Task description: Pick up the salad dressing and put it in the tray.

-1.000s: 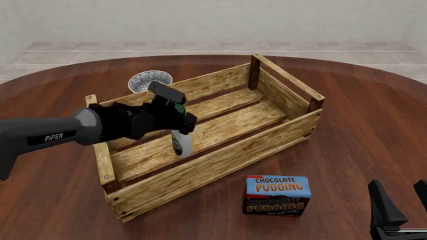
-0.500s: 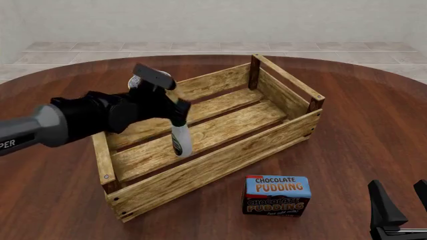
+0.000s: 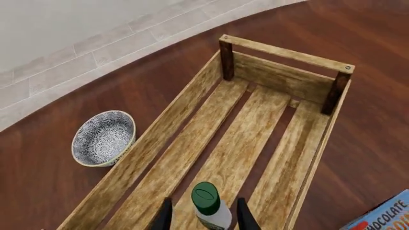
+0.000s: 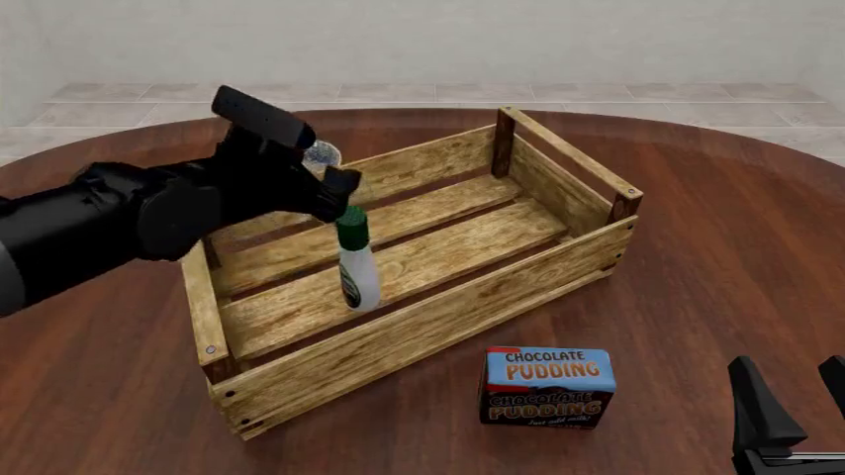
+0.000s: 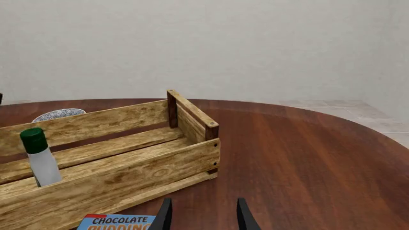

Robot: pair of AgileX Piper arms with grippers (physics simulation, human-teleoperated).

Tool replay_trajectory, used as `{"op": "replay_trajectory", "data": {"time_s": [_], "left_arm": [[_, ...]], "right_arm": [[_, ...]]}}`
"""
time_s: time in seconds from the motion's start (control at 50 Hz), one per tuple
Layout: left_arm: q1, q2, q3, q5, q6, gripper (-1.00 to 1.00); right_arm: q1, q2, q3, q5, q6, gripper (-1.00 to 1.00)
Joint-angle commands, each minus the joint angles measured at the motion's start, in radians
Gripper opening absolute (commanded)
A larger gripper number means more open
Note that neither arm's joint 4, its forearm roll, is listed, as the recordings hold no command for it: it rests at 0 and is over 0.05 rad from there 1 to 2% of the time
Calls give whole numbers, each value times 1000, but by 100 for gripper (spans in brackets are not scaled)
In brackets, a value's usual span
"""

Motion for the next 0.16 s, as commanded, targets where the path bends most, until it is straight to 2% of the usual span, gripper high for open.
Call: {"op": "replay_trajectory", "data": {"time_s": [0.02,0.16], "left_arm": [[-1,-119,39,-1,-10,100],[0,-187,73,-14,10,100]], "right_arm": [[0,0,0,0,0,100],[0,0,0,0,0,100]]}}
